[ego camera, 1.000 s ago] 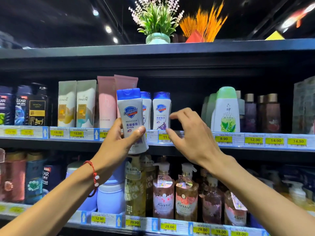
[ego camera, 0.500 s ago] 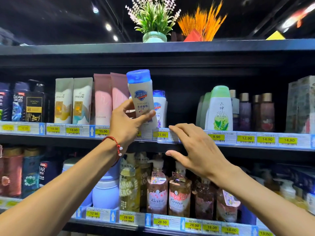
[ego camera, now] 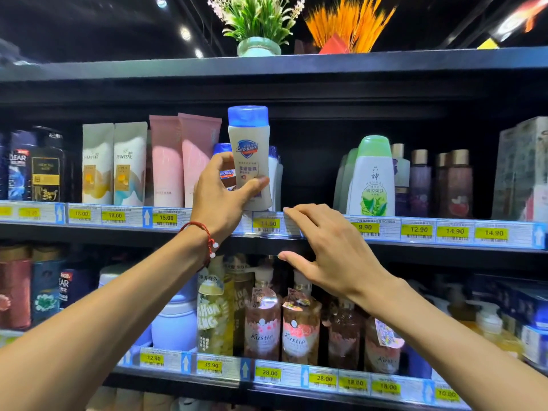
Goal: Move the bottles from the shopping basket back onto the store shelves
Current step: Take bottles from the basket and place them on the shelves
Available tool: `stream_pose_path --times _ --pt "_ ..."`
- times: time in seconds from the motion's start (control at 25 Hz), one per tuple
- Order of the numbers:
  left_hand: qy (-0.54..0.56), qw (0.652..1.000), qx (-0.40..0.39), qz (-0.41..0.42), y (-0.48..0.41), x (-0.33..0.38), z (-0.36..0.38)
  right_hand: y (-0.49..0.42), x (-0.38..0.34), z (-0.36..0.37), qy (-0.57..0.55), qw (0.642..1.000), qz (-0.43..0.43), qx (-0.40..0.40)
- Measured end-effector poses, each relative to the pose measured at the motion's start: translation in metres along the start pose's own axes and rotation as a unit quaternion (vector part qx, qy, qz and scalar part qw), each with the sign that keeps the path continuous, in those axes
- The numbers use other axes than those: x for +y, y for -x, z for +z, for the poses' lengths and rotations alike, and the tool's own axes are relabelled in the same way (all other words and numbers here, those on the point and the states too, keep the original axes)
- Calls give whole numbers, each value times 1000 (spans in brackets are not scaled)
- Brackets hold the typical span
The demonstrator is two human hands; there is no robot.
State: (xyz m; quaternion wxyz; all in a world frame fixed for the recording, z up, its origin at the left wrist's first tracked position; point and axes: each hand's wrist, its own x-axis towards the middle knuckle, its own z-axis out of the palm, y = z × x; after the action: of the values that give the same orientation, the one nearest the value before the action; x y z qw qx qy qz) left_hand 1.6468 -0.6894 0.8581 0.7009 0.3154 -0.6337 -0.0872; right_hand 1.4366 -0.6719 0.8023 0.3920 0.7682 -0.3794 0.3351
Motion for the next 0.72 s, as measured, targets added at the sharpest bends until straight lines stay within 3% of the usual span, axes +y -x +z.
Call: stream_pose_path --times 0.36,0.72 --pt "-40 999 -19 -29 -14 -8 7 0 7 0 -3 1000 5 16" --pt "-173 985 -12 -20 4 -7 15 8 14 2 -22 999 -5 25"
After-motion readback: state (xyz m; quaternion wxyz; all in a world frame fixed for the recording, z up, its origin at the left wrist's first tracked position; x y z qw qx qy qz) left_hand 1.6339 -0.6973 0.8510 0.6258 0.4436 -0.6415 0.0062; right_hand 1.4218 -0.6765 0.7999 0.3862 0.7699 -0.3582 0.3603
